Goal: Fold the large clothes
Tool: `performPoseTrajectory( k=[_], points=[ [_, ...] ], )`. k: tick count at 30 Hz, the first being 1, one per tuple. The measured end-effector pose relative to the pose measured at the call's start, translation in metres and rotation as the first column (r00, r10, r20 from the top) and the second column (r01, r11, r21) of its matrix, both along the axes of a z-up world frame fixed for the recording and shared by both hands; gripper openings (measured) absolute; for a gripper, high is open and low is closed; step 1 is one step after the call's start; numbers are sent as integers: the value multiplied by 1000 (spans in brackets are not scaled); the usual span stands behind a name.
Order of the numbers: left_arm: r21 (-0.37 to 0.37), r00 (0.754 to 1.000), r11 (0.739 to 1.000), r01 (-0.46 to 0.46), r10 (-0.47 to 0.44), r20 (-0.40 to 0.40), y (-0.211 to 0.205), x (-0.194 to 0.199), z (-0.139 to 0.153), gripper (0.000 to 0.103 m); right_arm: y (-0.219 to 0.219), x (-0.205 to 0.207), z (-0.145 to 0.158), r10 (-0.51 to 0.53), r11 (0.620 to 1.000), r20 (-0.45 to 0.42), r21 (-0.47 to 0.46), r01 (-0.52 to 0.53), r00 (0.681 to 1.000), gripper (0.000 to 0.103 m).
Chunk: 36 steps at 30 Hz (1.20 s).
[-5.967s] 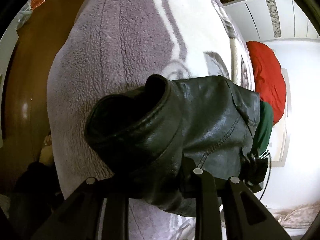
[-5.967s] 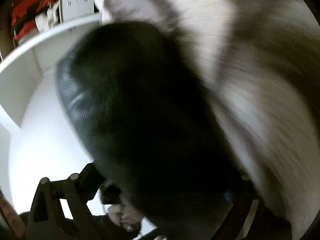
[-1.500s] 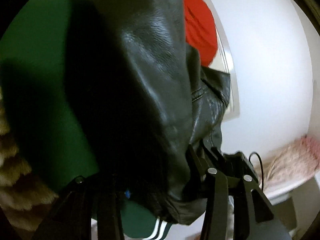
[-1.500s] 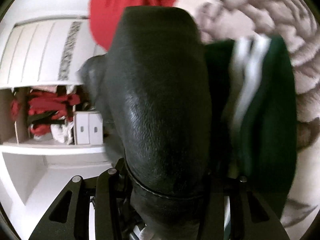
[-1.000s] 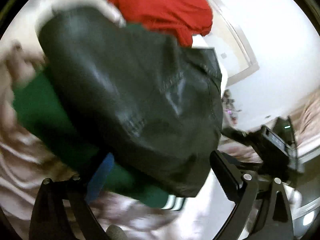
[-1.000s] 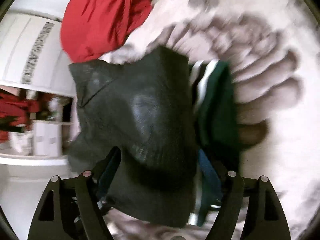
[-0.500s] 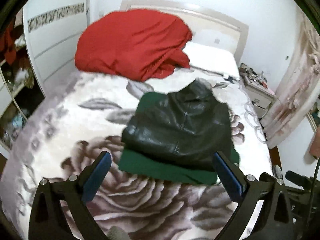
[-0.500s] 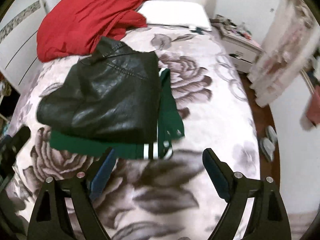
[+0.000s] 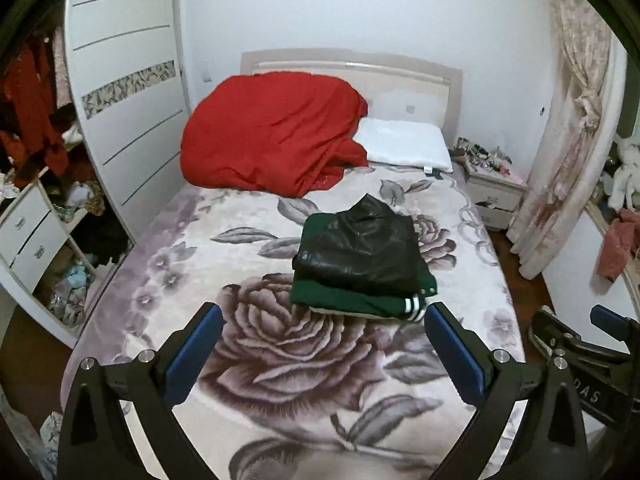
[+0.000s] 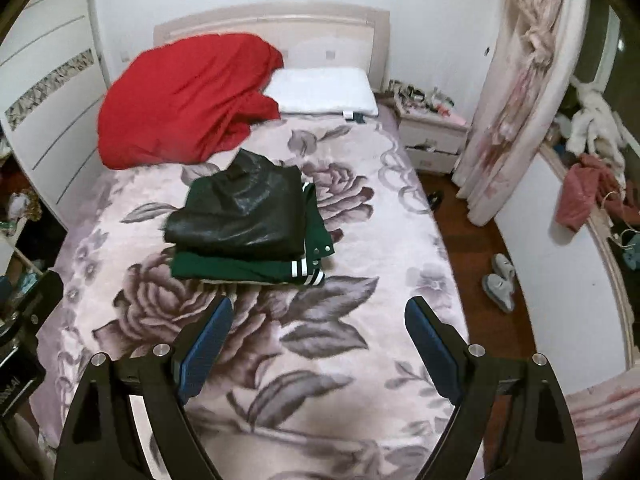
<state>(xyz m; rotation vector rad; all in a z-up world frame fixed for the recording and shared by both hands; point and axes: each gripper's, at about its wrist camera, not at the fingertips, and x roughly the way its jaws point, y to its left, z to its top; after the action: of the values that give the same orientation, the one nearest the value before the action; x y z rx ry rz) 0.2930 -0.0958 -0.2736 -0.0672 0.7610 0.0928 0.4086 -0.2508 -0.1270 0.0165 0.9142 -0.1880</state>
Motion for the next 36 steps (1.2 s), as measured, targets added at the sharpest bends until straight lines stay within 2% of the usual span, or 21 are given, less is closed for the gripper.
performPoseTrajectory(
  k=[2, 7, 15, 26, 36],
  points=[
    [-13, 1000, 1000, -7, 7, 8, -1, -23, 20, 103, 4, -33, 26, 11, 1000, 18, -15, -10, 1000, 90],
    [8, 999, 1000, -19, 18, 40, -7, -65, 55, 103, 9, -104, 82, 32, 999, 84, -22, -31, 996, 90],
    [40, 997, 999, 1, -4, 80, -18, -109, 87, 103, 11, -190, 148, 52, 998, 176, -43, -45, 983, 90],
    [33, 992, 999, -21, 17, 122, -16, -144, 101, 103, 7, -256, 192, 51, 998, 244, -59, -38, 968, 90],
    [61, 988, 997, -39, 29, 152, -18, -154, 103, 103, 9, -264, 205, 75, 996, 261, -70, -59, 962, 95]
  ],
)
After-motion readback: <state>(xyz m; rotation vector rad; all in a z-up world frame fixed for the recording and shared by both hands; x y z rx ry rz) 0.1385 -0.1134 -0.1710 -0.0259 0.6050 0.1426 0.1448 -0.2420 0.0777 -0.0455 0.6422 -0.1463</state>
